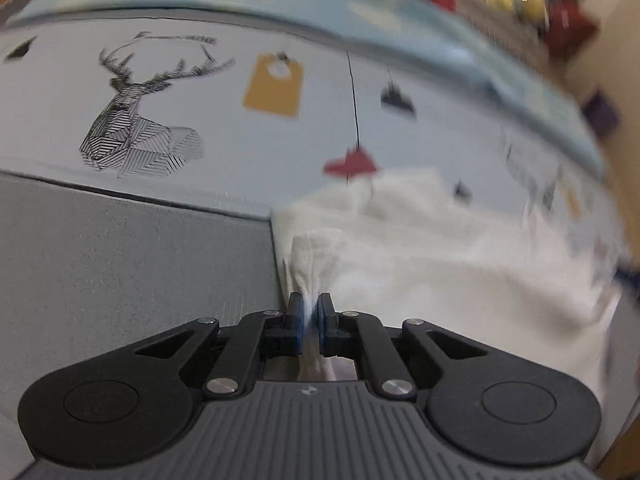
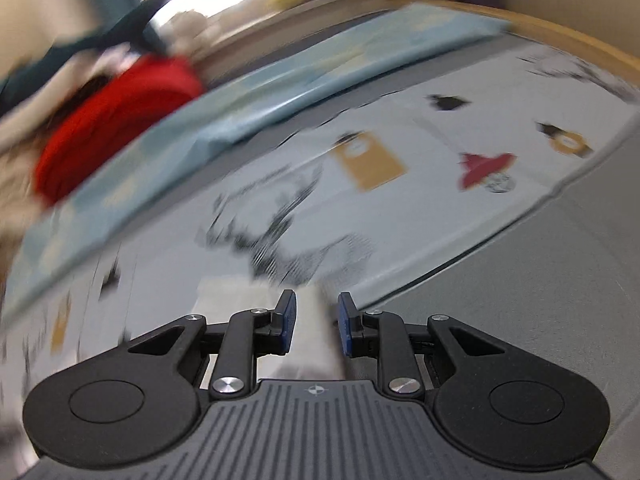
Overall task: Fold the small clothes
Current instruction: 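Grasp the folded edge with both grippers and lift it for another fold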
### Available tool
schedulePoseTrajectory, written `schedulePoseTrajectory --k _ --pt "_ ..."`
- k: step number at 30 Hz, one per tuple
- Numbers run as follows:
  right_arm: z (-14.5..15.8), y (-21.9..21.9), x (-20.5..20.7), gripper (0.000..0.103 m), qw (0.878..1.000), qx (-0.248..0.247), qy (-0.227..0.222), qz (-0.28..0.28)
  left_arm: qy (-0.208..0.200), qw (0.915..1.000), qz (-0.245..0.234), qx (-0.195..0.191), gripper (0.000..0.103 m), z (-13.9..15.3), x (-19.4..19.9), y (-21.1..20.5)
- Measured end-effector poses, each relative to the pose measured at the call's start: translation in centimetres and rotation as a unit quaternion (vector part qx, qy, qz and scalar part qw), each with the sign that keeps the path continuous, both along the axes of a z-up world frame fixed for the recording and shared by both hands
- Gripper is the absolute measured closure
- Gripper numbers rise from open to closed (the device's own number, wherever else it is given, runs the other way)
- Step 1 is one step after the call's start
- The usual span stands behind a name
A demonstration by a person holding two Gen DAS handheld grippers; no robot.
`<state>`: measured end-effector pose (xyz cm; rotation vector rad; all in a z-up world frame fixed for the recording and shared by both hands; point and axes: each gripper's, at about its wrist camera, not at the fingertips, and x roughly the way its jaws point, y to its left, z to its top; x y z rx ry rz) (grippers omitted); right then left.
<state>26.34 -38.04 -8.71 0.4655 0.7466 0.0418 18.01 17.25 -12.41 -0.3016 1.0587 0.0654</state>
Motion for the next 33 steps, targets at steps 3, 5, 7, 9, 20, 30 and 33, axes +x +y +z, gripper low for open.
schedulePoseTrajectory --k 3,5,7,9,20,30,33 --pt "0.0 -0.9 0.3 0.079 1.0 0.019 0.003 -0.016 -0.005 0.9999 -0.009 0.002 0.094 -0.1 0.4 -0.4" --pt "0.4 -0.6 0.3 0.079 1.0 0.016 -0.004 0.006 0.001 0.9998 0.002 -0.018 0.092 -0.4 0.7 0.2" --pt "0.7 -0.1 0.2 0.073 0.999 0.007 -0.005 0.049 0.005 0.9994 0.011 -0.031 0.091 -0.8 1.0 0.6" --pt "0.7 0.5 0.0 0.067 0.996 -0.012 0.001 0.09 0.007 0.9993 0.012 -0.035 0.09 -0.7 1.3 1.0" --pt "2.0 -0.2 -2.0 0.061 0.986 -0.031 -0.006 0.162 0.01 0.9994 0.011 -0.03 0.09 -0.4 1.5 1.0" --pt "-0.4 3.0 -1.5 0.057 0.969 -0.113 0.033 0.216 0.014 0.9996 0.012 -0.022 0.088 -0.5 1.6 0.7" --pt "-0.7 3.6 -1.2 0.085 0.969 -0.122 0.037 0.211 0.015 0.9997 0.011 -0.018 0.088 -0.5 1.5 0.7"
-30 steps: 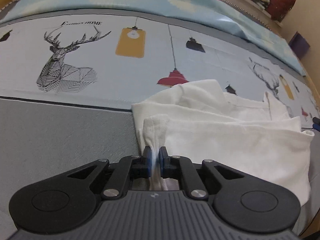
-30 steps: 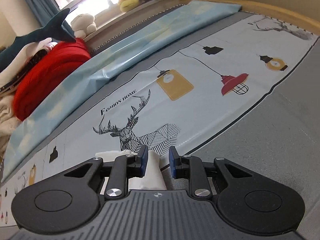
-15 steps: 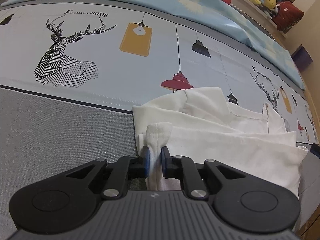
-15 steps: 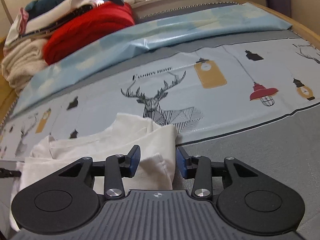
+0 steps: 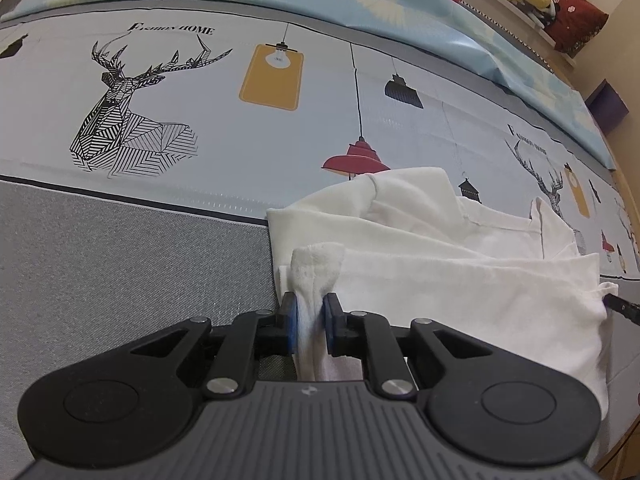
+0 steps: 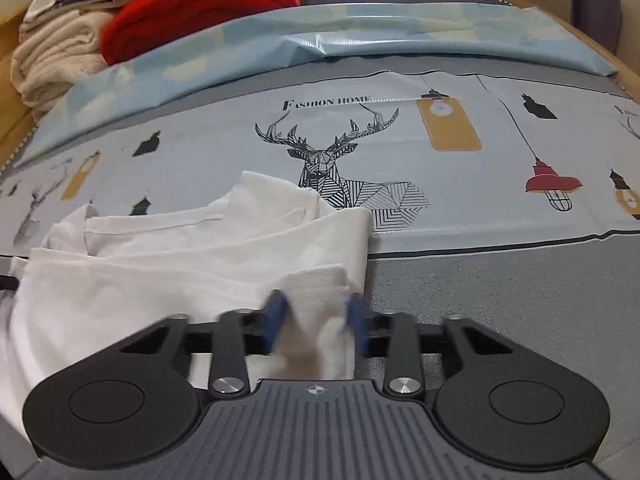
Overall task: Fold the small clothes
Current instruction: 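Grasp the folded edge with both grippers and lift it for another fold, then lift the white shirt with both grippers and fold it over onto itself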
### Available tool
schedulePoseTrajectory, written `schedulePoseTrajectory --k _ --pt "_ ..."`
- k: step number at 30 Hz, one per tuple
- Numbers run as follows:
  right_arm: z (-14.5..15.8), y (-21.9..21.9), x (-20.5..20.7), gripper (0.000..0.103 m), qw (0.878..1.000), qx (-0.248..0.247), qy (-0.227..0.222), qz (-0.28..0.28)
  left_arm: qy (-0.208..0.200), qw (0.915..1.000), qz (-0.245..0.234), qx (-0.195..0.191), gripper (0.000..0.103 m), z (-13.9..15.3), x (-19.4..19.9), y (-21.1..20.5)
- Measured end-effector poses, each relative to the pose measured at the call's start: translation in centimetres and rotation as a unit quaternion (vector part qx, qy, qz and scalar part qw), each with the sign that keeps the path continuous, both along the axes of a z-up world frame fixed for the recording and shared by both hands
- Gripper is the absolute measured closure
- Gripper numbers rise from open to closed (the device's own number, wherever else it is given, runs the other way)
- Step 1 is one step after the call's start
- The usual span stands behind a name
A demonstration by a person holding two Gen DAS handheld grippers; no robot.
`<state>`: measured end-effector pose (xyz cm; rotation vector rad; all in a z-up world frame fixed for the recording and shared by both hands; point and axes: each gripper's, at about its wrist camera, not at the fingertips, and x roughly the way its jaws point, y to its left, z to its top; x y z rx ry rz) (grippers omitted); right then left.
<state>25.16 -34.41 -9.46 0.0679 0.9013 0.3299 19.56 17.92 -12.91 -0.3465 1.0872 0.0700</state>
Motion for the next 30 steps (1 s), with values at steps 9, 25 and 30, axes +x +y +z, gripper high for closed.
schedulePoseTrajectory --k 9,25,30 --pt "3.3 -0.4 -0.1 0.098 0.989 0.036 -0.114 -0.082 -0.05 0.9971 -0.002 0.057 0.098 1.7 -0.1 -0.7" --pt "2.9 3.9 2.8 0.071 0.991 -0.022 -0.075 -0.104 0.005 0.9996 0.016 0.023 0.063 1.3 0.4 -0.8" --pt "1.2 3.4 0.6 0.061 0.996 -0.077 0.002 -0.048 0.087 0.9962 0.01 -0.001 0.051 -1.2 -1.8 -0.5"
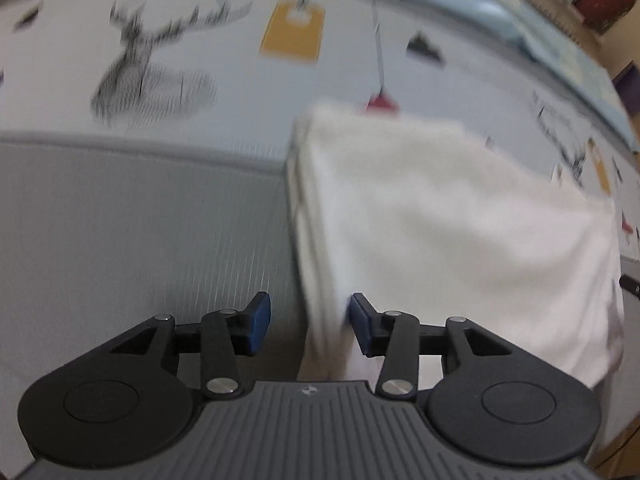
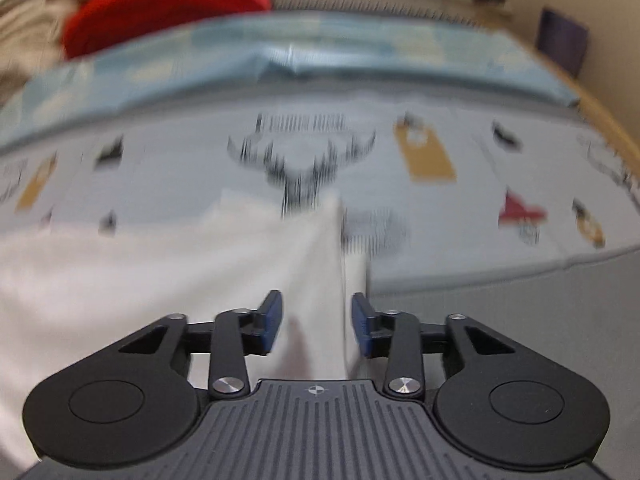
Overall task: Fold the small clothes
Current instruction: 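Lift the white shirt with both grippers and fold it over onto itself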
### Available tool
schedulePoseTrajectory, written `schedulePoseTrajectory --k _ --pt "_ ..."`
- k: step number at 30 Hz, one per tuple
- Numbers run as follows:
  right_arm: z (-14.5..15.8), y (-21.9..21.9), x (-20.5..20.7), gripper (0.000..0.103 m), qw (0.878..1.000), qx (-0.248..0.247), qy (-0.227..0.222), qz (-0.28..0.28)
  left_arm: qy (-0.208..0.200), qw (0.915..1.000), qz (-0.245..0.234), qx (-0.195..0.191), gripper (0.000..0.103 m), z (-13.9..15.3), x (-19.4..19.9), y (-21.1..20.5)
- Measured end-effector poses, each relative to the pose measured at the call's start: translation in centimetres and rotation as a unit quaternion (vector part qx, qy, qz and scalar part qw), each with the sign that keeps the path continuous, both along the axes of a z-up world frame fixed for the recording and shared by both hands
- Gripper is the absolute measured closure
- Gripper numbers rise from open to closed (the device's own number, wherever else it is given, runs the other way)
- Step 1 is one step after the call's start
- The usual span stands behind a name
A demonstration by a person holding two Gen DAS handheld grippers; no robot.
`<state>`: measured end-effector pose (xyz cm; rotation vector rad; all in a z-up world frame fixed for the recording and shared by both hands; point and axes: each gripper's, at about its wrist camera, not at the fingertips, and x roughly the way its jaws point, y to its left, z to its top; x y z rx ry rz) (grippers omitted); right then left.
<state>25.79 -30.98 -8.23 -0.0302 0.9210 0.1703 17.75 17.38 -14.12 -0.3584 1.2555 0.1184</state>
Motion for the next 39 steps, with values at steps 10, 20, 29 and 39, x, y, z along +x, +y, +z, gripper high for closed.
schedulePoseTrajectory --k 10,20,29,39 --pt "-4.0 -3.7 -5.1 0.05 0.99 0.04 0.129 -0.033 -0.002 0.9973 0.011 -0.072 0.075 -2.0 -4.2 0.2" --pt "-3.9 -0.6 -6.6 0.092 0.983 0.103 0.145 -0.051 -0.015 0.998 0.04 -0.046 0.085 0.9 -7.5 4.3" --pt "-3.7 3.1 -7.8 0.092 0.981 0.054 0.186 0.026 -0.016 0.995 0.057 -0.08 0.07 -0.3 -7.6 7.6" --pt "4.7 3.8 -8.1 0.086 0.996 -0.078 0.034 0.037 -0.019 0.9961 0.052 -0.068 0.085 -0.2 -6.5 7.1"
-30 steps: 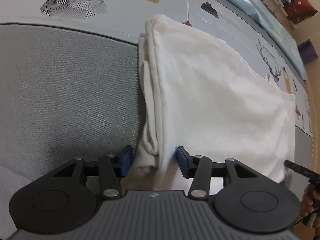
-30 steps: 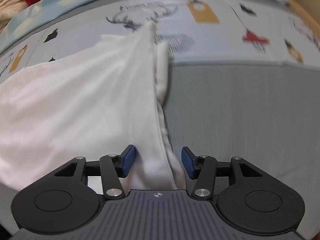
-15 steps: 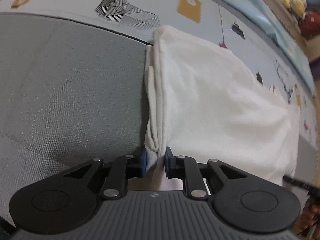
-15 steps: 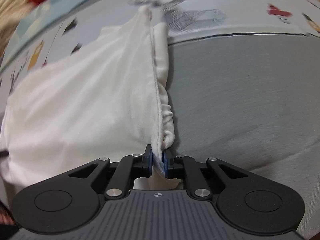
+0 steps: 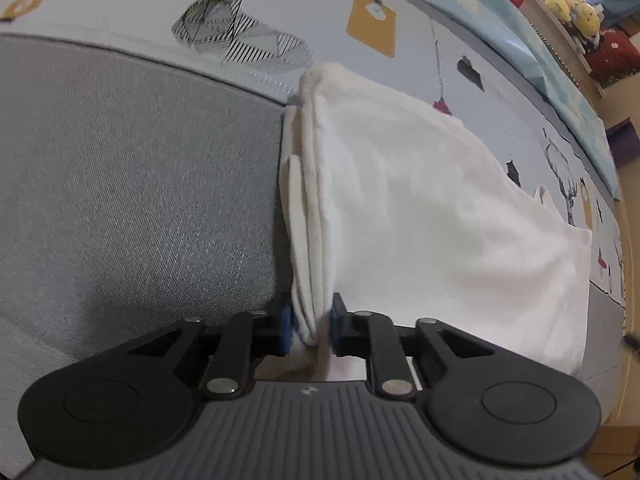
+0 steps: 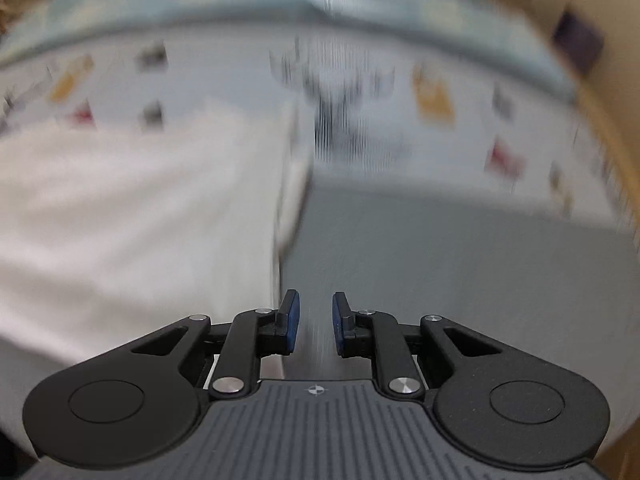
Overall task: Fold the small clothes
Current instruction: 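Lift the white shirt with both grippers and fold it over onto itself, then open both grippers to release the folded shirt onto the mat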
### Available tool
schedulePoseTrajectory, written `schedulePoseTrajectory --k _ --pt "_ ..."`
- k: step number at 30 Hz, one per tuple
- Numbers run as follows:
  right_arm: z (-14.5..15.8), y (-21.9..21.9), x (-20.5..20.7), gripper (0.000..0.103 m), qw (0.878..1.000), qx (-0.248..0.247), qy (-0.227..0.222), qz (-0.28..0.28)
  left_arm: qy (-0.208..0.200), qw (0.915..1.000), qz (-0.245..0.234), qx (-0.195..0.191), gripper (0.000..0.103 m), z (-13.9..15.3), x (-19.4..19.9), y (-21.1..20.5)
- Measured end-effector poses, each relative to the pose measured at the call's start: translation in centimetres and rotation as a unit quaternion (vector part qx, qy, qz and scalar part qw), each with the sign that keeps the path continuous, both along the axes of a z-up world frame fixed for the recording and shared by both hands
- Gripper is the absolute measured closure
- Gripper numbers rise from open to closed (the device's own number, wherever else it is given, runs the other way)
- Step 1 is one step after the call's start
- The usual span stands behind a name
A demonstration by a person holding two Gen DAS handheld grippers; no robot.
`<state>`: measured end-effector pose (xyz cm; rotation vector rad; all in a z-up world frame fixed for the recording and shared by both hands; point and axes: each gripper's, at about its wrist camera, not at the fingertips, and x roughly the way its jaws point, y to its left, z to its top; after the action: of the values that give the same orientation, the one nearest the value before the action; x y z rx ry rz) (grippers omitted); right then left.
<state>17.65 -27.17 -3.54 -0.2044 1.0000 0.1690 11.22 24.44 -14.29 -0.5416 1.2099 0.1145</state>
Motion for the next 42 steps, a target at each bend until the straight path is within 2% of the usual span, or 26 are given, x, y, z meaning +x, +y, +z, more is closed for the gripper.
schedulePoseTrajectory --k 3,5,7,9,10,14,17,23,25,28,31,32,34,37,39,42 --pt "1.8 -0.6 -0.7 0.083 0.996 0.048 -0.075 -0.001 -0.025 0.9993 -0.007 0.028 0.087 2.1 -0.1 -1.3" --pt "0.7 -1.3 -0.8 0.083 0.994 0.057 -0.093 -0.019 -0.054 0.9985 -0.004 0.011 0.088 3.5 -0.1 -2.2" --pt "-0.8 -1.9 -0.4 0.083 0.997 0.034 -0.054 -0.051 -0.083 0.9958 -0.006 -0.038 0.088 4.6 0.3 -3.5" --pt "-0.7 -2.3 0.1 0.083 0.993 0.072 -0.058 -0.072 -0.103 0.9924 -0.024 -0.062 0.088 5.7 1.0 -5.6" --pt "-0.6 -2.4 0.2 0.083 0.992 0.087 -0.06 -0.074 -0.114 0.9902 -0.04 -0.07 0.088 6.3 1.5 -7.3" --pt "-0.5 -2.5 0.2 0.083 0.991 0.086 -0.07 -0.073 -0.142 0.9816 -0.079 -0.101 0.088 8.1 3.5 -13.7" --pt "0.5 -2.7 -0.7 0.083 0.988 0.112 -0.079 -0.074 -0.156 0.9743 -0.107 -0.122 0.088 8.8 5.0 -19.3" --pt "0.6 -4.6 -1.1 0.083 0.986 0.119 -0.08 -0.085 -0.168 0.9641 -0.131 -0.158 0.087 8.7 7.5 -28.8" --pt "0.2 -5.4 -1.2 0.083 0.986 0.126 -0.069 -0.088 -0.171 0.9635 -0.124 -0.165 0.077 8.6 8.0 -30.5" --pt "-0.1 -5.8 -1.2 0.083 0.986 0.129 -0.066 -0.083 -0.178 0.9543 -0.126 -0.204 0.077 8.4 8.0 -30.5" --pt "-0.1 -5.9 -0.9 0.081 0.983 0.156 -0.056 -0.082 -0.181 0.9561 -0.129 -0.19 0.077 9.0 8.0 -28.9" --pt "-0.3 -5.9 -0.7 0.08 0.98 0.176 -0.047 -0.083 -0.178 0.9587 -0.124 -0.184 0.077 9.0 7.9 -28.1" --pt "-0.7 -5.8 -0.2 0.066 0.971 0.219 -0.02 -0.088 -0.16 0.9662 -0.114 -0.167 0.077 9.0 7.7 -26.5" --pt "-1.8 -4.5 0.4 0.061 0.961 0.26 0.028 -0.086 -0.126 0.977 -0.127 -0.117 0.077 8.6 6.8 -24.5" --pt "-2.4 -3.4 0.6 0.057 0.959 0.263 0.054 -0.086 -0.091 0.9807 -0.152 -0.083 0.077 7.8 6.4 -23.9" --pt "-3.6 -1.7 0.8 0.054 0.961 0.245 0.095 -0.086 -0.06 0.9799 -0.185 -0.046 0.077 6.7 5.3 -23.3"
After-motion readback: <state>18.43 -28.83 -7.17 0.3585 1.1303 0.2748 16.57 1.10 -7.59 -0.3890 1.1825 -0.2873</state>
